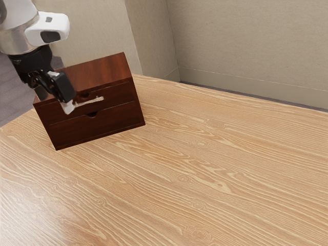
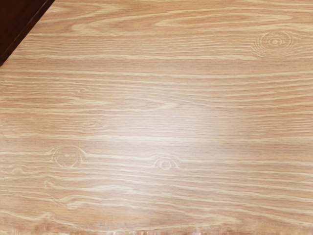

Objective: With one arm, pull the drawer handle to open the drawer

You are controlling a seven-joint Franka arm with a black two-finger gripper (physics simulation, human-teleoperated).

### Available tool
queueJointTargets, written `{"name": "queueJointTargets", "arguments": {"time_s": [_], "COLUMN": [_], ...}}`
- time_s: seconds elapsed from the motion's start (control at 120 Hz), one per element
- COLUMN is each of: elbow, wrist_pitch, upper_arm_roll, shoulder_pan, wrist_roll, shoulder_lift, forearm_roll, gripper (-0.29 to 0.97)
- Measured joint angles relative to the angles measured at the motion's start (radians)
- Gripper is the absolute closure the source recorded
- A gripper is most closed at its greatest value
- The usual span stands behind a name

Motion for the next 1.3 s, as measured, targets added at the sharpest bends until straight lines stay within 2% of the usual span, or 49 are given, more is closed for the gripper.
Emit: {"name": "queueJointTargets", "arguments": {"time_s": [0.083,0.133,0.217,0.3,0.325,0.35,0.417,0.458,0.508,0.558,0.608,0.658,0.7,0.817,0.925,0.992,1.05,1.15,1.225,1.3], "elbow": [-0.073,-0.090,-0.073,-0.055,-0.060,-0.074,-0.118,-0.135,-0.142,-0.144,-0.146,-0.143,-0.121,-0.031,0.065,0.077,0.079,0.073,0.042,-0.007], "wrist_pitch": [0.010,0.024,0.031,0.024,0.021,0.020,0.028,0.034,0.039,0.043,0.044,0.036,0.029,0.021,0.014,0.010,0.009,0.034,0.067,0.108], "upper_arm_roll": [-0.116,-0.156,-0.177,-0.144,-0.113,-0.050,0.214,0.402,0.580,0.693,0.758,0.807,0.848,0.926,1.007,1.037,1.102,1.180,1.209,1.187], "shoulder_pan": [0.108,0.155,0.180,0.174,0.139,0.065,-0.233,-0.447,-0.659,-0.805,-0.896,-0.946,-0.966,-1.021,-1.184,-1.237,-1.248,-1.246,-1.225,-1.179], "wrist_roll": [0.037,0.080,0.157,0.238,0.261,0.282,0.336,0.367,0.403,0.440,0.479,0.517,0.549,0.641,0.715,0.752,0.776,0.812,0.836,0.859], "shoulder_lift": [-0.061,-0.069,-0.032,-0.008,-0.016,-0.037,-0.122,-0.195,-0.298,-0.402,-0.530,-0.658,-0.704,-0.710,-0.697,-0.659,-0.541,-0.374,-0.331,-0.313], "forearm_roll": [0.048,0.071,0.110,0.127,0.133,0.140,0.181,0.226,0.293,0.371,0.451,0.531,0.588,0.700,0.785,0.821,0.826,0.787,0.747,0.716], "gripper": [0.00,0.00,0.00,0.00,0.00,0.00,0.00,0.00,0.00,0.00,0.00,0.00,0.00,0.00,0.00,0.00,0.00,0.00,0.00,0.00]}}
